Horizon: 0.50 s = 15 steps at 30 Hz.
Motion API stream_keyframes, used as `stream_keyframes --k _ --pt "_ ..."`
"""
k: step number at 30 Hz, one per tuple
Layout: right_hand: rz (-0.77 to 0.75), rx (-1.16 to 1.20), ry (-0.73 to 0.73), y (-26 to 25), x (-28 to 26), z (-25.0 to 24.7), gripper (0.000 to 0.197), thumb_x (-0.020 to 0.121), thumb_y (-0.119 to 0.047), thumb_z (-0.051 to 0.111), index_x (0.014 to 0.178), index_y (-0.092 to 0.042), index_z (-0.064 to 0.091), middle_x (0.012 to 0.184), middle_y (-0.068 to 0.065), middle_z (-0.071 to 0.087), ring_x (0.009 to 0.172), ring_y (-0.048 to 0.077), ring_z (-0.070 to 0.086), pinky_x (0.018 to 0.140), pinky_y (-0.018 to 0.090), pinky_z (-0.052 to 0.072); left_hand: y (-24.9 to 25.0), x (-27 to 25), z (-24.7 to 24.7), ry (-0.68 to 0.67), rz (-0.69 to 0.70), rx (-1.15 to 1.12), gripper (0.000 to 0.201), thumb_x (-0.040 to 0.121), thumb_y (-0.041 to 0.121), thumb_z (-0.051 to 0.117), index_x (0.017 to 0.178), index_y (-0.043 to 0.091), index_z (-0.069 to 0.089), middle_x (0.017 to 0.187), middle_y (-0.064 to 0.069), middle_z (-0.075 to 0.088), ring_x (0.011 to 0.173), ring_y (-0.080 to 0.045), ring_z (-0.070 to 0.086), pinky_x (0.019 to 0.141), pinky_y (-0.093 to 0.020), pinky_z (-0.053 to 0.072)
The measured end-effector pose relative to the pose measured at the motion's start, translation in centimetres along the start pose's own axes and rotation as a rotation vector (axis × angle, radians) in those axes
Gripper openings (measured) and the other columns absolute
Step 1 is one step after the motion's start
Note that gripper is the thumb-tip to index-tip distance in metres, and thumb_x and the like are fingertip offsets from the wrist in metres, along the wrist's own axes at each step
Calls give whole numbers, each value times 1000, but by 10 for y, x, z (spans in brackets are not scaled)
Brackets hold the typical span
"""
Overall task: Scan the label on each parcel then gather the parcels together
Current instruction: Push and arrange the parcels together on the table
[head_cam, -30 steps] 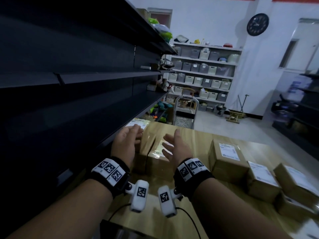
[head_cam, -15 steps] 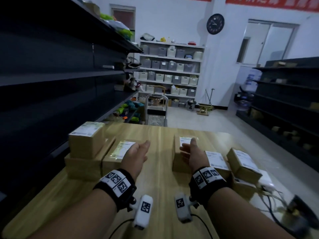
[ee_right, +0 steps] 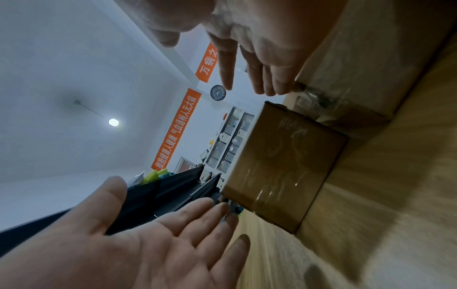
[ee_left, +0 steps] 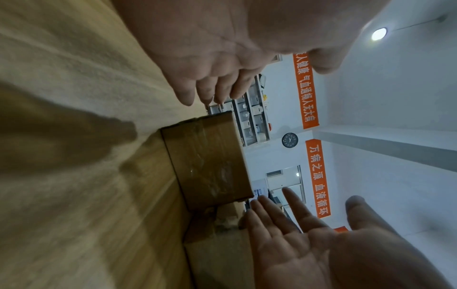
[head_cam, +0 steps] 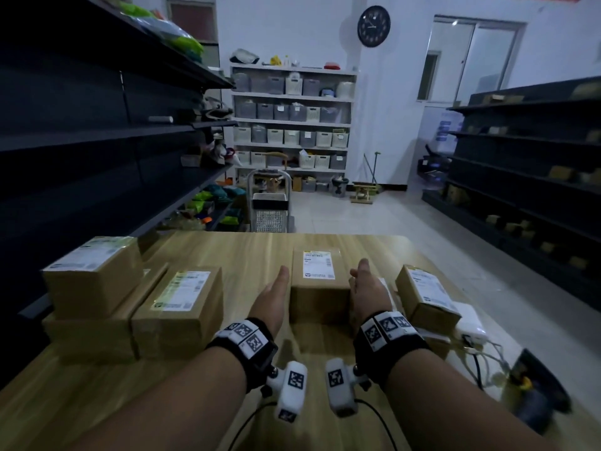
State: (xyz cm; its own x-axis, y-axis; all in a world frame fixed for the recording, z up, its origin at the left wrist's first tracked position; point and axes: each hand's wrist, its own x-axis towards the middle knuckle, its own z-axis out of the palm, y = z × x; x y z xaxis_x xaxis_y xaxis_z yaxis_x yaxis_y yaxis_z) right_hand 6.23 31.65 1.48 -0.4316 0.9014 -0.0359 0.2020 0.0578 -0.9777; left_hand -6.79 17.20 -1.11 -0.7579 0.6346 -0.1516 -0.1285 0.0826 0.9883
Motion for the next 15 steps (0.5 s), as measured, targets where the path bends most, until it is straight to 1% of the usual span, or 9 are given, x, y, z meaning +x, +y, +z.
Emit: stream_keyframes --k 1,3,5,7,9,10,12,13,15 --pt "36 21 12 1 1 0 64 108 -63 35 145 -16 59 140 11 66 129 35 60 107 39 44 3 -2 2 -17 -5 -8 127 69 106 45 164 21 48 167 -2 52 154 -27 47 132 -53 32" --pt "58 34 -4 3 6 1 67 109 -61 34 145 -10 58 132 16 66 122 37 61 105 46 45 5 -2 7 -41 -34 -14 113 82 98 42 163 20 50 165 -5 54 149 -27 51 131 -51 32" --pt "50 75 -45 4 8 4 75 108 -63 34 141 -2 60 109 15 67 106 34 61 101 49 48 7 -2 12 -56 -50 -51 98 95 89 40 161 18 51 163 -7 57 138 -23 55 126 -47 34" --pt "91 89 -43 7 8 6 84 93 -83 33 124 -13 69 96 5 65 101 30 62 105 51 50 9 -4 13 -49 -71 -70 94 99 85 41 162 17 50 160 -6 59 141 -26 54 125 -46 34" --pt "114 146 -37 15 11 8 91 68 -97 31 99 -21 70 99 0 71 103 29 67 108 58 50 9 -8 10 -32 -66 -76 102 92 91 42 162 18 50 155 -2 61 142 -24 53 124 -45 33" --pt "123 177 -40 19 12 9 89 63 -98 33 93 -22 70 103 1 75 105 29 69 108 58 51 7 -11 7 -24 -51 -81 112 83 99 44 161 19 52 157 -1 60 136 -21 53 121 -43 33" --pt "126 220 -57 18 0 12 79 65 -94 37 88 -25 70 108 5 78 109 31 70 108 57 51 3 -21 0 -9 -35 -76 131 62 111 46 159 23 56 162 0 58 132 -16 52 117 -40 33" --pt "122 230 -67 19 -6 15 75 66 -92 39 87 -26 69 110 6 78 110 32 70 109 56 51 2 -28 -4 -1 -25 -75 129 63 111 44 159 24 56 163 0 58 132 -15 52 116 -40 33" --pt "111 237 -96 18 -22 22 73 64 -90 41 89 -28 69 113 5 78 113 30 70 110 55 50 0 -45 -13 22 6 -62 111 80 102 38 160 26 54 163 0 58 131 -14 52 119 -41 32"
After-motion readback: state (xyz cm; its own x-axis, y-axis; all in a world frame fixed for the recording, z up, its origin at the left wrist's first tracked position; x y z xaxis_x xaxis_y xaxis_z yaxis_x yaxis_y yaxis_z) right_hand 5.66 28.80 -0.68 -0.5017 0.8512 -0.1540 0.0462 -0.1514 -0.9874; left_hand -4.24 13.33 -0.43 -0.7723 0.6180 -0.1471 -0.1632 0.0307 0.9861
